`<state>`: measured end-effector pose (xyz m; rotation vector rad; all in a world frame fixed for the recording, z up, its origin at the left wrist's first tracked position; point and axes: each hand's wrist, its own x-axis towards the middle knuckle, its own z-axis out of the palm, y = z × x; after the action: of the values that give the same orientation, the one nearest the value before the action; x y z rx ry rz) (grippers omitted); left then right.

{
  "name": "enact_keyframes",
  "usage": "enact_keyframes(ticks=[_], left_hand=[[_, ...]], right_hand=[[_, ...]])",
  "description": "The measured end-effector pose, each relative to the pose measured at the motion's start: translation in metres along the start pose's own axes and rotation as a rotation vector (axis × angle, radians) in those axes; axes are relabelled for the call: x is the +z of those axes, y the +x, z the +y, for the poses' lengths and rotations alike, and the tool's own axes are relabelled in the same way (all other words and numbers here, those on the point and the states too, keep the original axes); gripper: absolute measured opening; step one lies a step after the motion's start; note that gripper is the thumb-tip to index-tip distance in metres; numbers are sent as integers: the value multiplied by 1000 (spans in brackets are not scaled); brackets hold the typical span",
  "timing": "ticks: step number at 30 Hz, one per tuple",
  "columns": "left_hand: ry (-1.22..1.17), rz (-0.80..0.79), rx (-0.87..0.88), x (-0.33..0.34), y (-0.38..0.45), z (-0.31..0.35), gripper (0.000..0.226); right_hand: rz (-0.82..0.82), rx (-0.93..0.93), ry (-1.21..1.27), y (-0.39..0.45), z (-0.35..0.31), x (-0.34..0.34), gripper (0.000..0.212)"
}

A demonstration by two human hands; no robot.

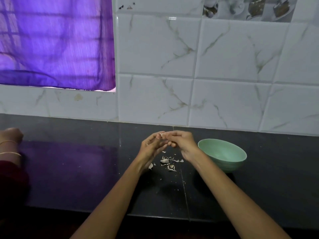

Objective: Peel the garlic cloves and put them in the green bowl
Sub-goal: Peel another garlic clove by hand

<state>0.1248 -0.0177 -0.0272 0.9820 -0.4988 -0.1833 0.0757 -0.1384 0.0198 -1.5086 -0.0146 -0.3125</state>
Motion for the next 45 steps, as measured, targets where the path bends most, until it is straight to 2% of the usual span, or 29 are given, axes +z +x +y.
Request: enact_keyframes(ticks=[3,8,10,14,18,22,26,29,33,36,40,41,45], left_hand=[[-10,-6,16,2,0,2,20],[123,83,16,0,1,1,13],[157,117,11,-1,2,0,11],[207,174,-13,-4,4,-2,9],[237,161,-43,-4,4,-4,8],[253,150,-57,-5,4,-4,7],[290,170,-56,-5,4,-5,7],[300,161,-37,-7,4,-6,7],[339,157,-41,-8,5,-8,13],[310,200,-55,-8,5,-8,16],[211,235,-103,-4,3,-5,8],[164,243,-121,-4,3,-3,11],[-99,288,-156,-11,8,5,13]], right_hand=[[2,173,265,12,8,3,4],[-55,228,276,14,19,0,7],[-38,146,129,13,25,-2,7],[98,-218,-294,12,35,-6,7],[102,-429,-495,18,42,-6,12],[132,-467,-528,18,44,-7,10],[120,-423,-496,16,43,-9,4],[118,-374,-463,15,44,-9,10],[137,-378,-553,18,47,-10,13],[98,-385,-616,19,51,-9,14],[10,-410,-652,19,48,-8,12],[-15,-413,-671,19,47,-8,8],[-103,-412,-811,14,46,-9,16]])
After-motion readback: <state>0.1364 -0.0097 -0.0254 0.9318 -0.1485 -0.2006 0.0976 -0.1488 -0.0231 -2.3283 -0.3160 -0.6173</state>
